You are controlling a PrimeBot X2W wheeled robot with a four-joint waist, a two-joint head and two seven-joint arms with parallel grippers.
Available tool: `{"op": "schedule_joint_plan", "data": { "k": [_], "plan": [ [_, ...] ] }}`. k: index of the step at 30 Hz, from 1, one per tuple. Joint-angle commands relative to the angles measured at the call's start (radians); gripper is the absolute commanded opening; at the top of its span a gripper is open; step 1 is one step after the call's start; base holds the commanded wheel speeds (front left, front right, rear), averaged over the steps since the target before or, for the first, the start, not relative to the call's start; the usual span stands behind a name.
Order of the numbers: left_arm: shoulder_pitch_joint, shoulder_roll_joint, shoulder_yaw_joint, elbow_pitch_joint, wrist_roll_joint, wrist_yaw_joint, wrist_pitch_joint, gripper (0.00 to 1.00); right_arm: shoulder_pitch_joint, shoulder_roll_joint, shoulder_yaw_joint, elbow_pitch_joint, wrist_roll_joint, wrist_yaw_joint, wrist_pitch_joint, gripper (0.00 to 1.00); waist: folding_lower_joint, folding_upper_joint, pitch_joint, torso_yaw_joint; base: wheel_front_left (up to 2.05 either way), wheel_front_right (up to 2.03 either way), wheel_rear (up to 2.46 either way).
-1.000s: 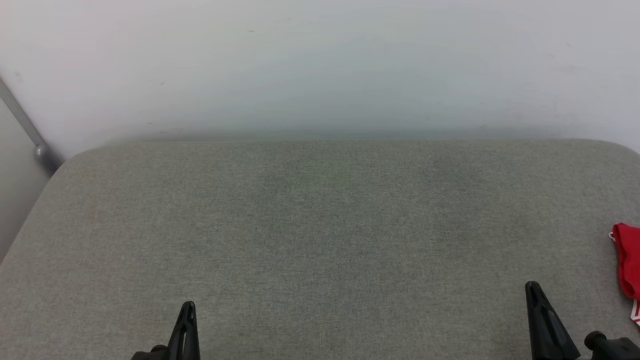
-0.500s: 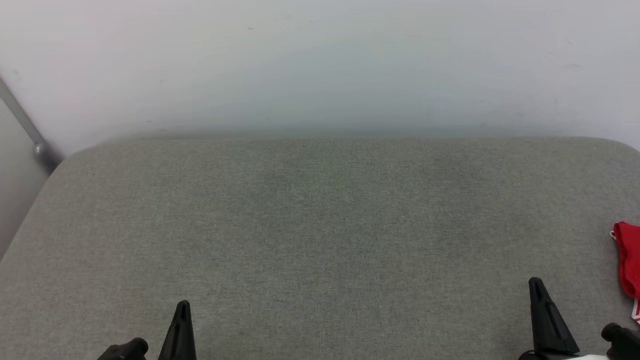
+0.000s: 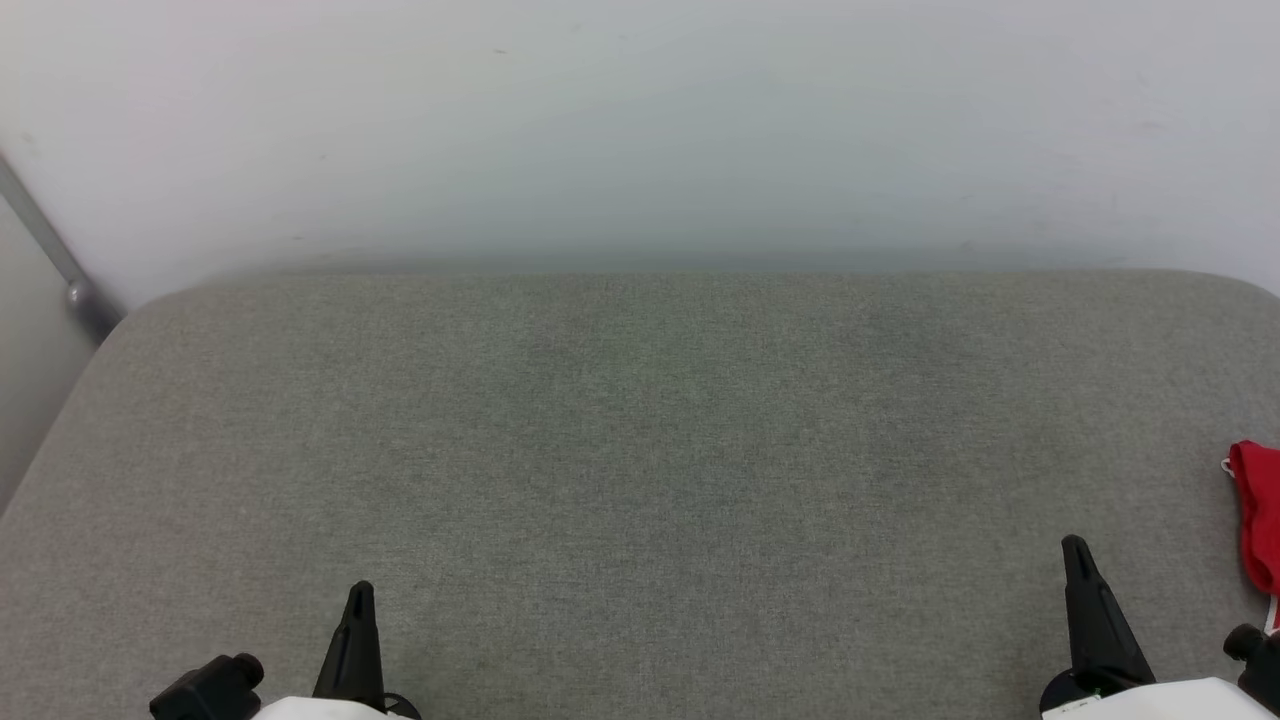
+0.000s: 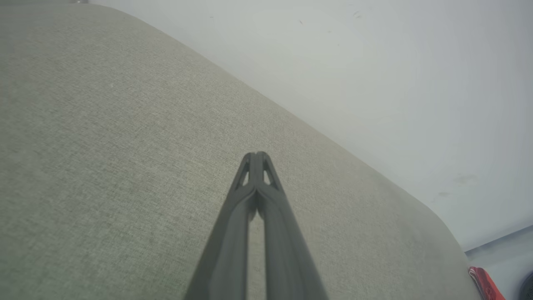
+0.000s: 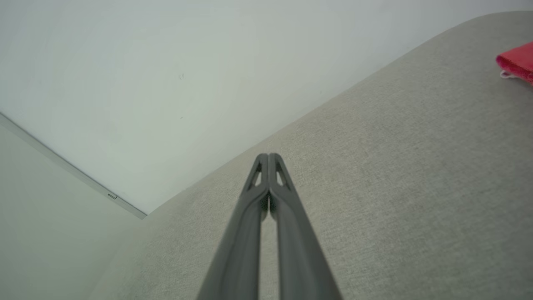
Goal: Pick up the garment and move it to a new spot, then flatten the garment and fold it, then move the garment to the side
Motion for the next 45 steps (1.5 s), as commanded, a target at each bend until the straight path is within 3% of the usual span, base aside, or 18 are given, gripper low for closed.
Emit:
{"op": "schedule_joint_plan", "data": {
  "k": [1, 45],
  "plan": [
    [-0.028, 0.007, 0.003, -0.008, -0.038, -0.006, 0.007, 0.0, -0.03, -0.011, -0.002, -0.005, 0.04, 0.0, 0.006, 0.0, 0.0, 0.0, 0.001, 0.0, 0.0, 0.0, 0.0],
    [-0.142, 0.014, 0.057, 0.061, -0.586, -0.08, 0.135, 0.0, -0.148, -0.017, -0.025, 0.088, 0.575, 0.0, 0.136, 0.0, 0.0, 0.0, 0.02, -0.01, 0.0, 0.0, 0.0]
  ]
}}
